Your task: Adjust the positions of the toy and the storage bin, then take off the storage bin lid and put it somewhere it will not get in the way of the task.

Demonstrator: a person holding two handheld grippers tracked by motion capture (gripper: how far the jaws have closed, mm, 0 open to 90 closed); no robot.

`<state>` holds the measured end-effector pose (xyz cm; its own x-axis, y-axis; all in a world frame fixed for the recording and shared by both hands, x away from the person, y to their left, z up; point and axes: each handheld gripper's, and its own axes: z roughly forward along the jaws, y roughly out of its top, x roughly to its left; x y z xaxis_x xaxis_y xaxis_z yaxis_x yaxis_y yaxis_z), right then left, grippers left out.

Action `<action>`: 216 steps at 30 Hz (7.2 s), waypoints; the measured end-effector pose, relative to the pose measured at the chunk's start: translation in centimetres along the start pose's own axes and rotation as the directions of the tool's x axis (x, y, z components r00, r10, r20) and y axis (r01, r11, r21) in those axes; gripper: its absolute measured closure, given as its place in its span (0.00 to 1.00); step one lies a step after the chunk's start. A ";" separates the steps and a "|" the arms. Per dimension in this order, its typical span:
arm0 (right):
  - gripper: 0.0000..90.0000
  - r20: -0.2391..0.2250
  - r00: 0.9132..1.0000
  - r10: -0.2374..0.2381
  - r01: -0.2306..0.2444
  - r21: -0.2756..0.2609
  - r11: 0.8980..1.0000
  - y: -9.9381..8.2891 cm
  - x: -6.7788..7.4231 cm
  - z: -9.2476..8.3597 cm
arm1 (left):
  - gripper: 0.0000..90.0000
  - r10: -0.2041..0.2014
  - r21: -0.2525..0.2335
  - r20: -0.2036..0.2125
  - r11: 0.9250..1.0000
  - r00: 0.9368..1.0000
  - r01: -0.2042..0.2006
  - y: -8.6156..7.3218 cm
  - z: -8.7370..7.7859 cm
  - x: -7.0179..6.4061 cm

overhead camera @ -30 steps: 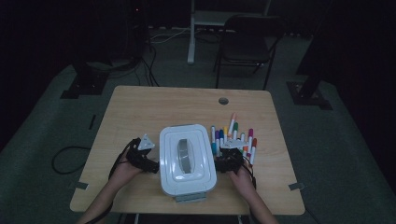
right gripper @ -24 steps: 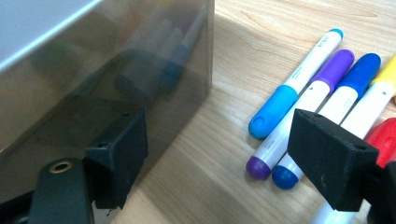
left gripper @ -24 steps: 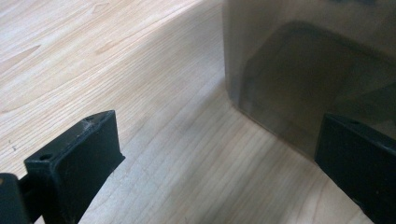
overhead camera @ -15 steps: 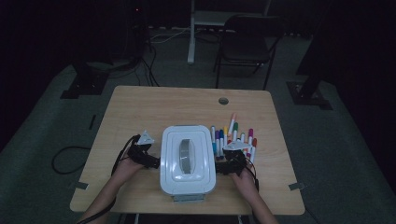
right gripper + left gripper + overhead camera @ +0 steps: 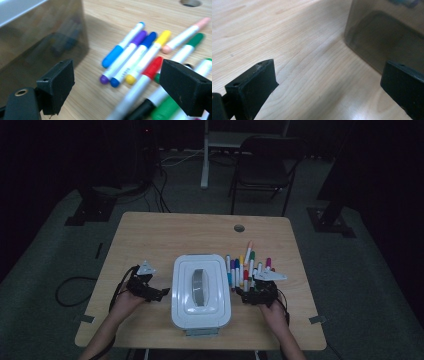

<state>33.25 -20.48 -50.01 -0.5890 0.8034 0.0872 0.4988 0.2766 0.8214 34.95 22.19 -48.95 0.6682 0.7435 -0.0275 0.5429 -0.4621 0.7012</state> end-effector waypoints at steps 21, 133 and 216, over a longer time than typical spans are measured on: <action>0.14 0.166 0.982 0.096 -0.101 0.023 0.995 -5.1 -6.9 -4.1 | 0.01 0.085 -0.253 0.164 0.967 0.983 -0.041 4.8 -8.0 -6.1; 0.15 0.152 0.981 0.121 -0.138 0.103 0.985 -8.5 -8.7 -4.9 | 0.82 0.108 -0.329 0.284 0.944 0.953 -0.009 6.1 -11.6 -7.2; 0.15 0.155 0.979 0.132 -0.148 0.099 0.984 -8.5 -8.8 -4.9 | 0.70 -0.257 -0.118 0.226 0.950 0.940 0.289 -6.7 0.5 5.3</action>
<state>31.08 -32.46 -54.98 -0.4121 0.9050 0.1060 0.6410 0.2052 0.7396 35.17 29.00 -54.15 0.6032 0.7080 -0.3672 0.6486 -0.1674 0.7425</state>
